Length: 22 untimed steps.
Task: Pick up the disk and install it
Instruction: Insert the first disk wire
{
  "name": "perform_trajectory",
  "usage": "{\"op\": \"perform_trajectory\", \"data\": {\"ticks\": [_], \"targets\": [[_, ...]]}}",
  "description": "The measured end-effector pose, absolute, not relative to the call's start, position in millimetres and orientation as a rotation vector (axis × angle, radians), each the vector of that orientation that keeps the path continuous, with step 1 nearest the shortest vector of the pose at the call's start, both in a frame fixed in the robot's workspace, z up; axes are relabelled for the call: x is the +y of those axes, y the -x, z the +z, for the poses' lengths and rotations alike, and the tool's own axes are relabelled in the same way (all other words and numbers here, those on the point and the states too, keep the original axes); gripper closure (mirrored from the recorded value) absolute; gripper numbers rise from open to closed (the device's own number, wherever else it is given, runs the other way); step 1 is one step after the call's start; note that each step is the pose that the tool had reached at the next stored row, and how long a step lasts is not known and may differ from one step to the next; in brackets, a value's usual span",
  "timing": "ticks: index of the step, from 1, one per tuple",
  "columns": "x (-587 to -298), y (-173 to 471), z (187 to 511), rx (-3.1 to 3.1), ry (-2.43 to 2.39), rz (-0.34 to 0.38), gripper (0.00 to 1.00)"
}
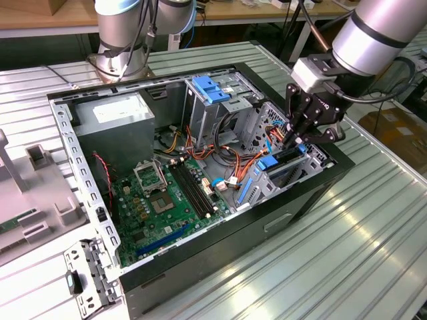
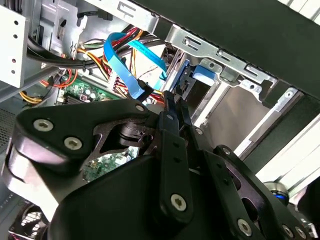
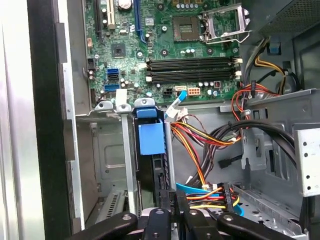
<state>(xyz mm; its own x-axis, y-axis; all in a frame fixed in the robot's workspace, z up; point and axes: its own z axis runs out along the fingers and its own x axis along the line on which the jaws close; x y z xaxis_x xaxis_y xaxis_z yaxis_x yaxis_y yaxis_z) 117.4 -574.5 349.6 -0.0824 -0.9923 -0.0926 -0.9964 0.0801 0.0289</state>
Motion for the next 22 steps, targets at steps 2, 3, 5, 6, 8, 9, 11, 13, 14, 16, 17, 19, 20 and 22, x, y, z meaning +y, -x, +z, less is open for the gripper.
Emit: {"op": "perform_trajectory", "data": {"ticks": [2, 3, 5, 6, 8, 9, 11, 13, 14, 16, 17, 19, 20, 22], "targets": [[-575.4, -117.9, 349.6, 2.260, 2.108, 0.131, 0.84], [-576.0, -118.0, 349.6, 2.260, 2.109, 0.130, 0.84], [-577.5, -118.1, 349.6, 2.259, 2.110, 0.131, 0.84], [-579.2, -118.2, 349.6, 2.257, 2.112, 0.131, 0.84], [-580.3, -118.2, 349.6, 2.253, 2.116, 0.131, 0.84], [-580.2, -118.8, 349.6, 2.248, 2.122, 0.131, 0.84], [-580.3, -119.6, 349.6, 2.244, 2.126, 0.131, 0.84], [-580.3, -120.1, 349.6, 2.238, 2.133, 0.131, 0.84], [-580.3, -120.3, 349.6, 2.235, 2.137, 0.131, 0.84], [-580.3, -120.6, 349.6, 2.228, 2.144, 0.132, 0.84], [-580.4, -120.6, 349.5, 2.225, 2.147, 0.132, 0.84], [-580.3, -120.7, 349.3, 2.223, 2.149, 0.132, 0.84], [-580.3, -120.7, 349.1, 2.223, 2.150, 0.132, 0.84], [-580.3, -120.7, 348.2, 2.221, 2.152, 0.132, 0.84]]}}
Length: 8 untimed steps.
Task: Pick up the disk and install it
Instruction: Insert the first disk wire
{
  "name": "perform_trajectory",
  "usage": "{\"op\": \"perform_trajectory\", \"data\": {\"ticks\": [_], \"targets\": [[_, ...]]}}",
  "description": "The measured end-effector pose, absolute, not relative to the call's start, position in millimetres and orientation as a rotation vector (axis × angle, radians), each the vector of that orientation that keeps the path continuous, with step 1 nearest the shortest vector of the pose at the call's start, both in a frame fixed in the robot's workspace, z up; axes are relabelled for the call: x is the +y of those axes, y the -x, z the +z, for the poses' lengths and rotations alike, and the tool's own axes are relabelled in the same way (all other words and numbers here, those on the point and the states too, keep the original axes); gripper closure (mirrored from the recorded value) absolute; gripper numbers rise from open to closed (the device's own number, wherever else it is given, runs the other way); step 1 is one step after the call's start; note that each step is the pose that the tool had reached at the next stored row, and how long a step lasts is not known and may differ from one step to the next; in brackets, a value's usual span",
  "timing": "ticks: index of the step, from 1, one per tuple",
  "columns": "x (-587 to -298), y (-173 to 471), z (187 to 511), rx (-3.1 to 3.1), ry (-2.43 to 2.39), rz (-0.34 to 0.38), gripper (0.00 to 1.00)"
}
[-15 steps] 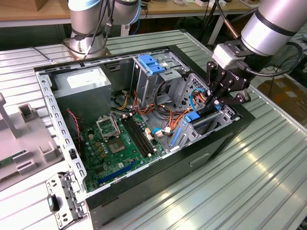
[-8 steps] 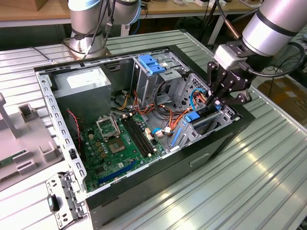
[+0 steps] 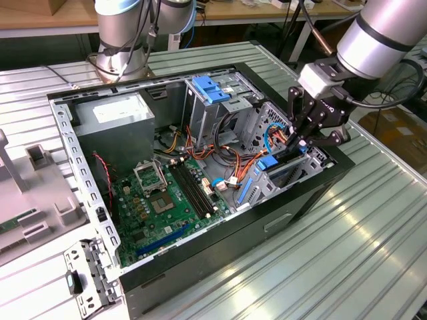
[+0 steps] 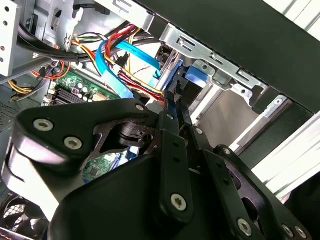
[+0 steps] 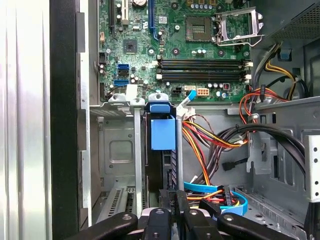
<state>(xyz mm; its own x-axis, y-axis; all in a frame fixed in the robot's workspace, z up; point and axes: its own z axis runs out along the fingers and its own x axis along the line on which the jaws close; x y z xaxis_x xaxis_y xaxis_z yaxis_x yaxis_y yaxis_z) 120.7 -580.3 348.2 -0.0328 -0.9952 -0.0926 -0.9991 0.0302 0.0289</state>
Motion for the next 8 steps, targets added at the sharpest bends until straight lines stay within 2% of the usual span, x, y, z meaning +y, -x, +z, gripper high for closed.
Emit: {"op": "perform_trajectory", "data": {"ticks": [8], "targets": [[-580.3, -120.7, 345.0, 2.216, 2.157, 0.132, 0.84]]}}
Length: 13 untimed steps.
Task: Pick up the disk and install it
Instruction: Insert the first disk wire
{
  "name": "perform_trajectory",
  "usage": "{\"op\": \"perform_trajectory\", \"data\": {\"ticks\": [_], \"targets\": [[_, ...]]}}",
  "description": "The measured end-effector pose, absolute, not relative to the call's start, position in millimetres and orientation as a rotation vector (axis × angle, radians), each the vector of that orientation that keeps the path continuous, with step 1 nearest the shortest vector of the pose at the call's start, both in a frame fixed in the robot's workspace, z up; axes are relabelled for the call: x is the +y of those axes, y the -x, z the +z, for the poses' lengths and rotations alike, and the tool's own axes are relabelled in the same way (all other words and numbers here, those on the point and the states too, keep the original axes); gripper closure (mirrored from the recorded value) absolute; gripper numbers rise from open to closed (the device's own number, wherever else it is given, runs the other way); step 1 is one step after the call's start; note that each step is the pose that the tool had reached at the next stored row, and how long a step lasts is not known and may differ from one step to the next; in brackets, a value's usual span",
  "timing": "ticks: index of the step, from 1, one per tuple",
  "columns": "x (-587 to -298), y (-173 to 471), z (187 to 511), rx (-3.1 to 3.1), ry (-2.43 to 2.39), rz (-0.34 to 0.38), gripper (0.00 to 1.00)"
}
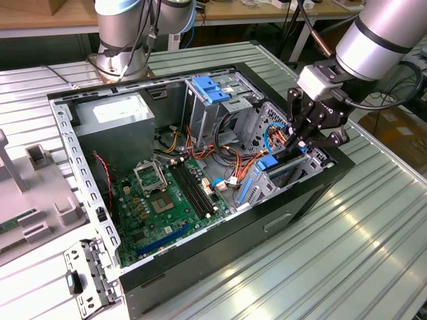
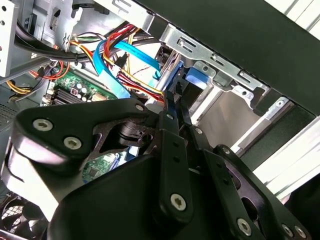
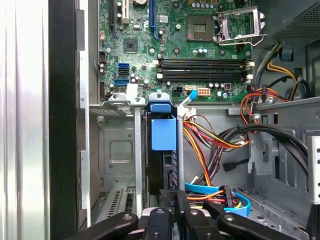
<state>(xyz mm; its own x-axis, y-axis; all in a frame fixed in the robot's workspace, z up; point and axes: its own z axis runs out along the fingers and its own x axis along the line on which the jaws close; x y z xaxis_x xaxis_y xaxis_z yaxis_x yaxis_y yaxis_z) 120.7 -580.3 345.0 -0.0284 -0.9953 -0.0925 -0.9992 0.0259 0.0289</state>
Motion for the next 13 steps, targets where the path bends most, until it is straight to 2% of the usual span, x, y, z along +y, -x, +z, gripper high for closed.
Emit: {"op": "perform_trajectory", "data": {"ticks": [7, 8, 9, 10, 11, 13], "targets": [[-580.3, -120.7, 342.7, 2.210, 2.164, 0.132, 0.84], [-580.3, -120.7, 342.6, 2.209, 2.164, 0.133, 0.82], [-580.3, -120.7, 342.5, 2.209, 2.164, 0.133, 0.76], [-580.3, -120.8, 342.5, 2.209, 2.164, 0.133, 0.76], [-580.3, -120.8, 342.6, 2.209, 2.164, 0.133, 0.70], [-580.3, -120.8, 342.8, 2.209, 2.164, 0.132, 0.70]]}}
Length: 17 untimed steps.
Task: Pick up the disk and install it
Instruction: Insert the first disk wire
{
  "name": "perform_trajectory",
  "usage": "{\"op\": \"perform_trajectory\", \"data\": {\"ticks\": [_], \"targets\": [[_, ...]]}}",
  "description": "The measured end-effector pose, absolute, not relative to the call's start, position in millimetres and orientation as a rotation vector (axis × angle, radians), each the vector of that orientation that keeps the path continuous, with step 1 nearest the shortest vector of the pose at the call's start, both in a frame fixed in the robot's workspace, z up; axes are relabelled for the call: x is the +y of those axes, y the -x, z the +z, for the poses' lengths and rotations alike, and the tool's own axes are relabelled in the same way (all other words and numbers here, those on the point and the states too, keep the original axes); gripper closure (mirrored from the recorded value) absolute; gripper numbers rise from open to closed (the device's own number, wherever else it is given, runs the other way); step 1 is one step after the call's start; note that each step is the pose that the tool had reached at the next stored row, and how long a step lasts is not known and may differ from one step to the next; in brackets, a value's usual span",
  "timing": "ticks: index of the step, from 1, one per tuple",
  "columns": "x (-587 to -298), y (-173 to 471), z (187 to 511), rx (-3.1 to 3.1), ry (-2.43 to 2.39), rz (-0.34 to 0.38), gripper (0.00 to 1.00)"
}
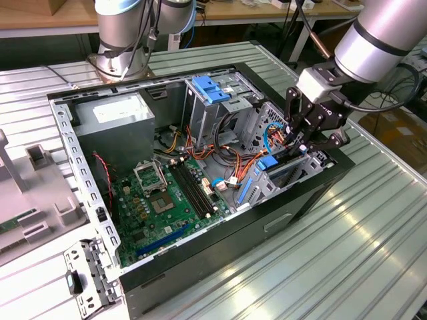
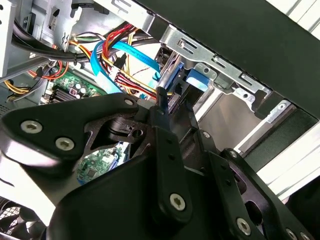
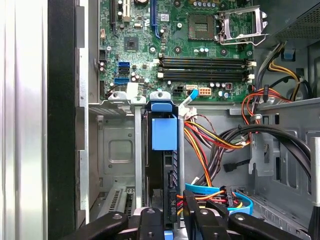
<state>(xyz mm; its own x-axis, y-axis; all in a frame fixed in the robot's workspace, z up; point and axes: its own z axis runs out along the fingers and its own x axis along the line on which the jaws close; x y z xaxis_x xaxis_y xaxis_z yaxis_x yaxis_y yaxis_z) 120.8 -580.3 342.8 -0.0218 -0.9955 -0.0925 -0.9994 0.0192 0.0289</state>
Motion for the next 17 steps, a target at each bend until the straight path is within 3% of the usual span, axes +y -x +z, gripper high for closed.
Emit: {"op": "perform_trajectory", "data": {"ticks": [10, 13, 15, 17], "targets": [[-580, -121, 358, 2.209, 2.164, 0.133, 0.70], [-580, -121, 358, 2.209, 2.164, 0.134, 0.78], [-580, -122, 356, 2.210, 2.165, 0.139, 0.89], [-580, -123, 354, 2.213, 2.167, 0.145, 0.89]]}}
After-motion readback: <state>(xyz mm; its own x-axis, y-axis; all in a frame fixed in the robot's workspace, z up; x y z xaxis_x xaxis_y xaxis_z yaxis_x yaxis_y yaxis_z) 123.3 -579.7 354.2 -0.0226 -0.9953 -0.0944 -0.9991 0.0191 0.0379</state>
